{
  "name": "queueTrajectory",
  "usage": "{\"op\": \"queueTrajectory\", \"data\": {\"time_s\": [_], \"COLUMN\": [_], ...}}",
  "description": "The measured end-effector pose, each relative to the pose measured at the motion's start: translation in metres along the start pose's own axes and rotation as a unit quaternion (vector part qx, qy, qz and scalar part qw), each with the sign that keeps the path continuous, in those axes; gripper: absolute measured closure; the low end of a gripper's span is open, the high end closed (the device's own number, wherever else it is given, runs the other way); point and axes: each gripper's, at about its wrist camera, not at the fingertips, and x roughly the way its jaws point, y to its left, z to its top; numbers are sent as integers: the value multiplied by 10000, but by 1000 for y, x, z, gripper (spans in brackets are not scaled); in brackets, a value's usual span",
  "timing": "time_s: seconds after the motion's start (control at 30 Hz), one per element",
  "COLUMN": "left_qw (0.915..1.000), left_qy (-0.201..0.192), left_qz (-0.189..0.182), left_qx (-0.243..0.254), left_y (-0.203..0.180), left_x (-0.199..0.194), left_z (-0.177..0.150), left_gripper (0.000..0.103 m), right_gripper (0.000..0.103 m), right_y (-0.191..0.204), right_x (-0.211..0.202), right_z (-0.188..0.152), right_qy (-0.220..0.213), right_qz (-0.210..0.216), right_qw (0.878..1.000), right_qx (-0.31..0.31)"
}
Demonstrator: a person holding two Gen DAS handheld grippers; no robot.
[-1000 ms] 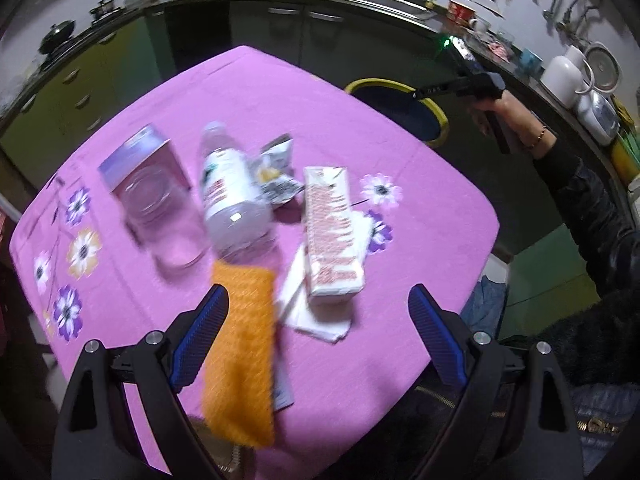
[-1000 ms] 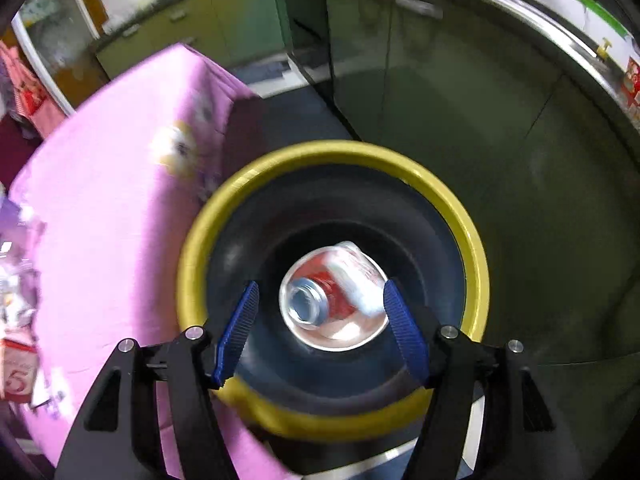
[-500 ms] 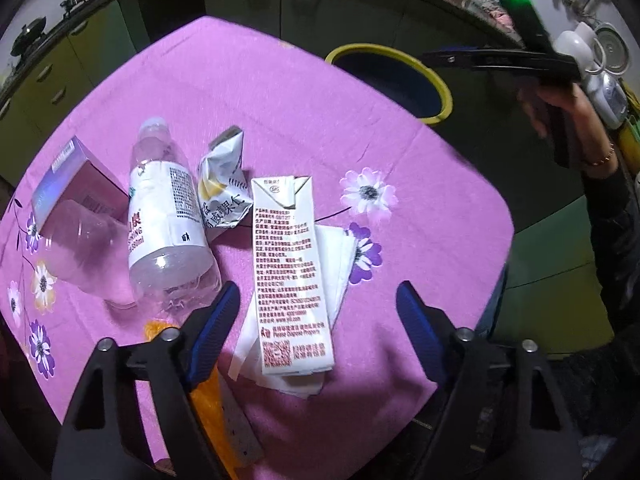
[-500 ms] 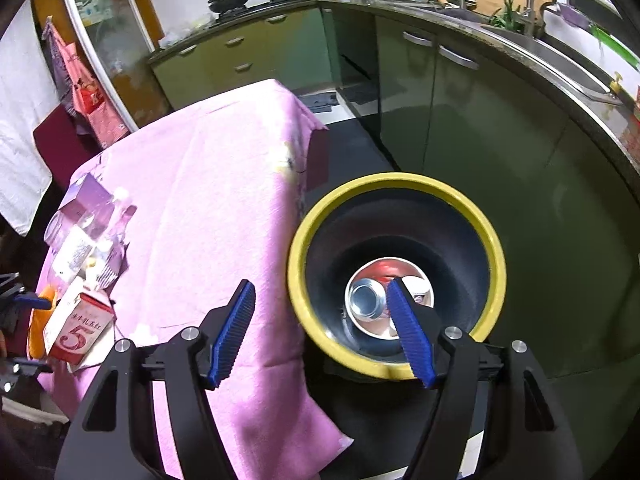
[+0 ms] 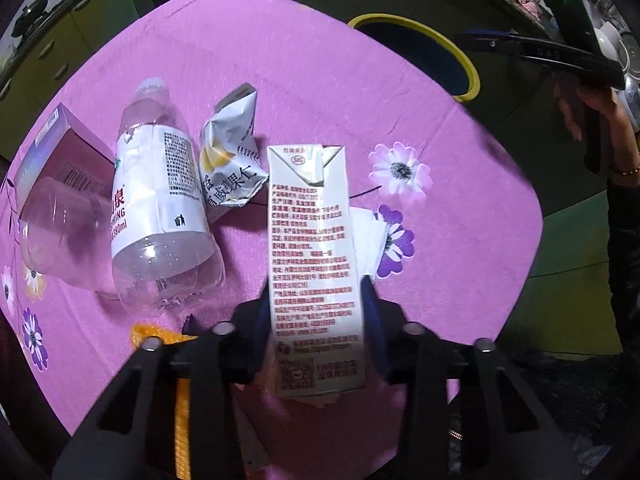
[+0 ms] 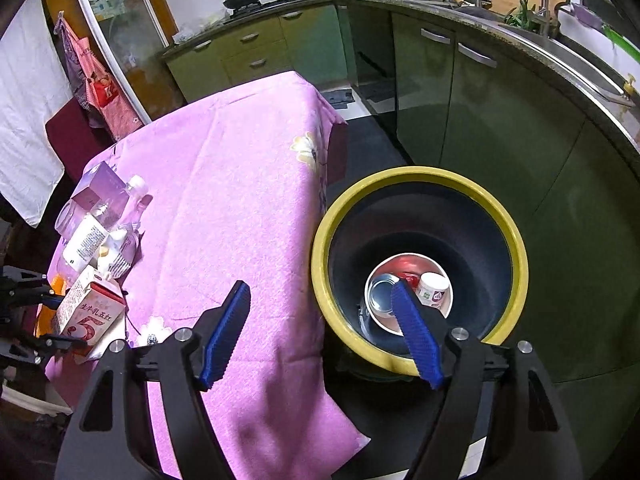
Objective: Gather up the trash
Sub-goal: 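Grasp the white milk carton with the left gripper, then carry the milk carton over the bin and drop it in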
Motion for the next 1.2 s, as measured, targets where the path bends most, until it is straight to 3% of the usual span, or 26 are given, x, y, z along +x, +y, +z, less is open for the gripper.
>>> {"op": "queueTrajectory", "data": {"time_s": [0.4, 0.67, 0.87, 1.03, 1.2], "left_qw": [9991, 9973, 9925, 9864, 9819], "left_qy": [-338, -569, -687, -655, -693], "left_qz": [101, 37, -183, -431, -231], "left_qx": [232, 470, 996, 1443, 1747], "left_y": [-8, -19, -64, -116, -157], "left_x": [-28, -58, -61, -39, 5], "left_z": [5, 32, 88, 153, 213], "left_gripper": [68, 68, 68, 68, 68], "right_gripper": [31, 31, 30, 30, 30], "right_y": [8, -9, -39, -66, -89], "right_x": [-11, -35, -63, -80, -93], "right_z": [-1, -5, -13, -23, -41], "right_qy": [-119, -386, -683, -820, -864], "right_qz": [9, -423, -680, -761, -810], "right_qw": [9999, 9983, 9946, 9915, 9888], "right_qx": [-61, 75, 388, 660, 911]}}
